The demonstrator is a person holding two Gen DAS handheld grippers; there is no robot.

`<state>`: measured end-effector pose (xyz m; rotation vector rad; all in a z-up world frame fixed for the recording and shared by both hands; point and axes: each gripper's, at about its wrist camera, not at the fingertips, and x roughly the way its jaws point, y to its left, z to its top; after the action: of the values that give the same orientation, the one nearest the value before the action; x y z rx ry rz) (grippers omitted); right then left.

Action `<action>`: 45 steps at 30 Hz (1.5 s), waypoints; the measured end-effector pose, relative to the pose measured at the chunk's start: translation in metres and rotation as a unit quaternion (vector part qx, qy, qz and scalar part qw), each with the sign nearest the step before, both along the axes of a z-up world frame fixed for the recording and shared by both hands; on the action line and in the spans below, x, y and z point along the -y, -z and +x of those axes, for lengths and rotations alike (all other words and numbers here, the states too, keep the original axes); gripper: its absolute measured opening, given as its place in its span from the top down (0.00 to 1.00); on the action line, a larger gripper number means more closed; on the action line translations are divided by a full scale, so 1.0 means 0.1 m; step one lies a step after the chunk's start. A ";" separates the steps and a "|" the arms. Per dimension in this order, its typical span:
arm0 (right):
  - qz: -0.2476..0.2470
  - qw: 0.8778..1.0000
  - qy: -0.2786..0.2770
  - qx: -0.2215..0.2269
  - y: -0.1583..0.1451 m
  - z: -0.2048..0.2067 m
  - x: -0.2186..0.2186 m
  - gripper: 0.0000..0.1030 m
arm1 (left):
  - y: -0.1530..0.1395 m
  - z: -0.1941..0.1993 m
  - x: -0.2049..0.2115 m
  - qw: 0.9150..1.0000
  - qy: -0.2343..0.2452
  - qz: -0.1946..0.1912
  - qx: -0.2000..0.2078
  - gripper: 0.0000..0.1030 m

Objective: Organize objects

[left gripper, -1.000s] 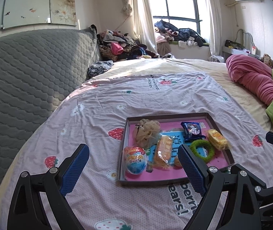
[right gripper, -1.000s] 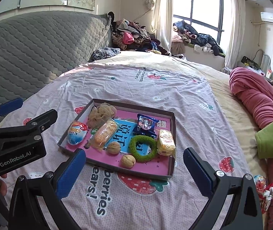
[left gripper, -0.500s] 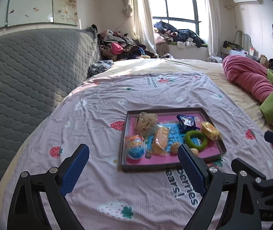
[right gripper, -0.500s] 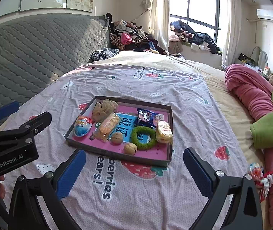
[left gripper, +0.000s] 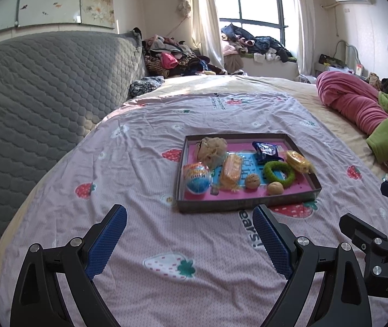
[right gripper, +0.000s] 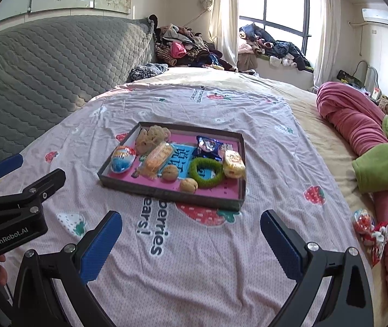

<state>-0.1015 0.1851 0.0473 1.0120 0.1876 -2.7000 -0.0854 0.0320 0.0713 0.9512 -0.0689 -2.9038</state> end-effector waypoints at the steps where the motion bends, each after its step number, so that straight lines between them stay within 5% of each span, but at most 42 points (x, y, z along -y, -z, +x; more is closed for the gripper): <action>1: -0.001 1.000 0.001 0.002 0.02 0.03 -0.01 0.01 | 0.02 0.04 0.01 1.000 -0.001 0.001 0.000 0.09; 45: 0.007 0.999 0.016 0.050 0.74 0.45 -0.17 0.01 | 0.84 0.48 -0.01 0.998 0.010 0.018 0.057 0.09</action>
<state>-0.0561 0.2020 -0.0266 1.1610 0.1743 -2.6710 -0.0378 0.0328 -0.0127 1.1275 -0.0325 -2.8755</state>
